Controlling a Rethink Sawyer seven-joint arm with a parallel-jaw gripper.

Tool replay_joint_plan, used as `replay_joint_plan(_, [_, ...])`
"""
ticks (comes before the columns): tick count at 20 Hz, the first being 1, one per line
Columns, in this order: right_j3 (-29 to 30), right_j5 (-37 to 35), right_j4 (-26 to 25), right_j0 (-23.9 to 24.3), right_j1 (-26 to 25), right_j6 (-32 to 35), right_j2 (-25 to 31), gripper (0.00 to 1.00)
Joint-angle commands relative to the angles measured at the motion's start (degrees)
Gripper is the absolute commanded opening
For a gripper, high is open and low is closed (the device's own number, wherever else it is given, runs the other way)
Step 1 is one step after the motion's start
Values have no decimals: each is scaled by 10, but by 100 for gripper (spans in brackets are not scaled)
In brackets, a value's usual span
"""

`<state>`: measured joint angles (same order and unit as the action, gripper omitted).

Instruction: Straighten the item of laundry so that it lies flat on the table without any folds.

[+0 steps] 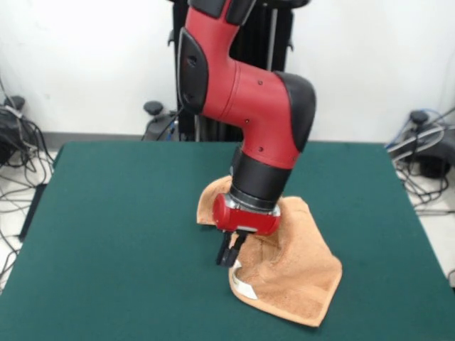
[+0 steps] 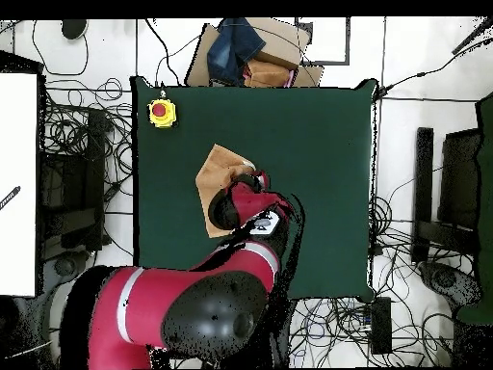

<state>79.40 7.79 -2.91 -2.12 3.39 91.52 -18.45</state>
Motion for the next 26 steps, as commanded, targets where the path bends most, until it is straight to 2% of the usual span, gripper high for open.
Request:
replay_joint_plan(1, [-31, 62, 25, 16, -64, 109, 36, 0])
replay_joint_plan(7, [-27, 78, 35, 16, -71, 109, 35, 0])
replay_joint_plan(13, [-23, 76, 58, -12, -68, 101, 7, 0])
replay_joint_plan(21, [-2, 47, 54, -23, -35, 92, -5, 0])
replay_joint_plan(26, [0, 49, 58, -28, -37, 95, -12, 0])
